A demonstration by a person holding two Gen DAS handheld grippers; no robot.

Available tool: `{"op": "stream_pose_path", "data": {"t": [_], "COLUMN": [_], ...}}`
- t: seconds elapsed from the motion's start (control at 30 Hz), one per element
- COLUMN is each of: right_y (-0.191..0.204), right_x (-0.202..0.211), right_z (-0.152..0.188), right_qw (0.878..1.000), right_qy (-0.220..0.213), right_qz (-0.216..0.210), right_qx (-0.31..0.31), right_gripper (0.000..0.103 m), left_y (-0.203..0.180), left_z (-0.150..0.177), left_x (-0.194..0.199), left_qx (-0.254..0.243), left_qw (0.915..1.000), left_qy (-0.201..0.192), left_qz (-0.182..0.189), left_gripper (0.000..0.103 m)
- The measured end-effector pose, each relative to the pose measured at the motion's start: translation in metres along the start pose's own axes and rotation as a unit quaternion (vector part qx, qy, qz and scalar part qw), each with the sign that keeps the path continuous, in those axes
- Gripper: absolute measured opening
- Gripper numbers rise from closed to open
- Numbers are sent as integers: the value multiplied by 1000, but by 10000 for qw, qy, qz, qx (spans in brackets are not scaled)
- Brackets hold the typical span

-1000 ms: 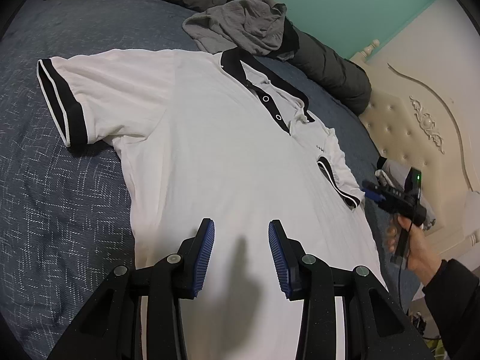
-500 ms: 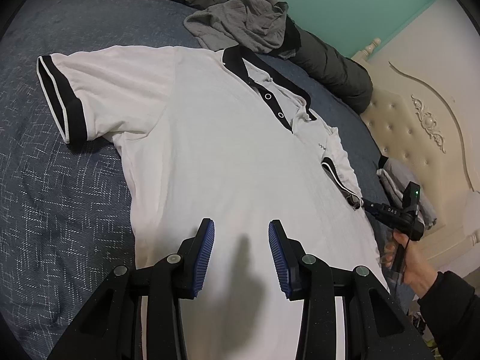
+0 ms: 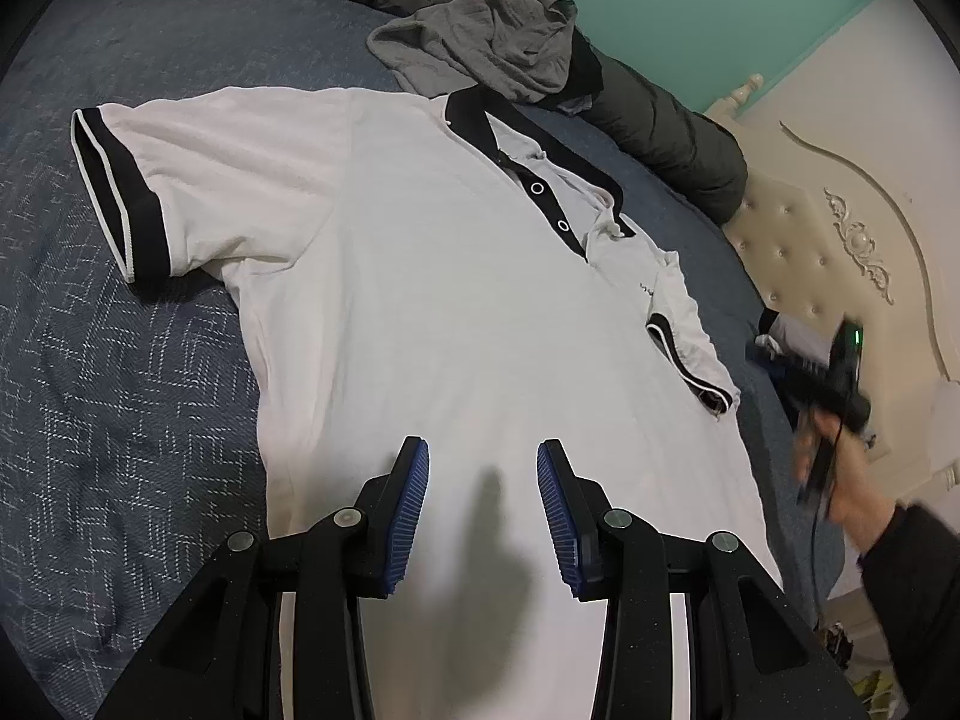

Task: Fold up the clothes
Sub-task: 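Lift the right tool away from the folded sleeve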

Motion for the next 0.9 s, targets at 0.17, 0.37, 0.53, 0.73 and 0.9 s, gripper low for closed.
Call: {"op": "stream_pose_path", "data": {"t": [0.17, 0.37, 0.53, 0.73, 0.9], "right_y": [9, 18, 23, 14, 11], "right_x": [-39, -87, -123, -147, -151], "right_z": [-51, -78, -98, -103, -107], "right_qw": [9993, 9955, 9895, 9838, 9767], "right_qy": [157, 542, 824, 1036, 1047], "right_qz": [290, 654, 1029, 1347, 1708], "right_qx": [185, 412, 597, 572, 765], "right_gripper": [43, 43, 43, 13, 5], "left_y": [-3, 0, 4, 6, 9], "left_z": [0, 1, 1, 3, 3], "left_x": [-2, -5, -6, -8, -8], "left_qx": [-66, -108, -74, -42, 14], "left_qw": [10000, 9999, 9999, 9999, 9999], "left_qy": [-7, 33, 45, 74, 83], "left_qz": [-25, -72, -76, -59, -55], "left_gripper": [41, 41, 41, 41, 41]}}
Point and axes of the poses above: each gripper's, at about its wrist camera, not at the fingertips, and x roughly against the way its jaws point, y to its left, z to its underside, the point moved 7 cm from there along -x, roughly the way its jaws point, and after that the axes turned 8 degrees about -z, right-handed, at the moved point
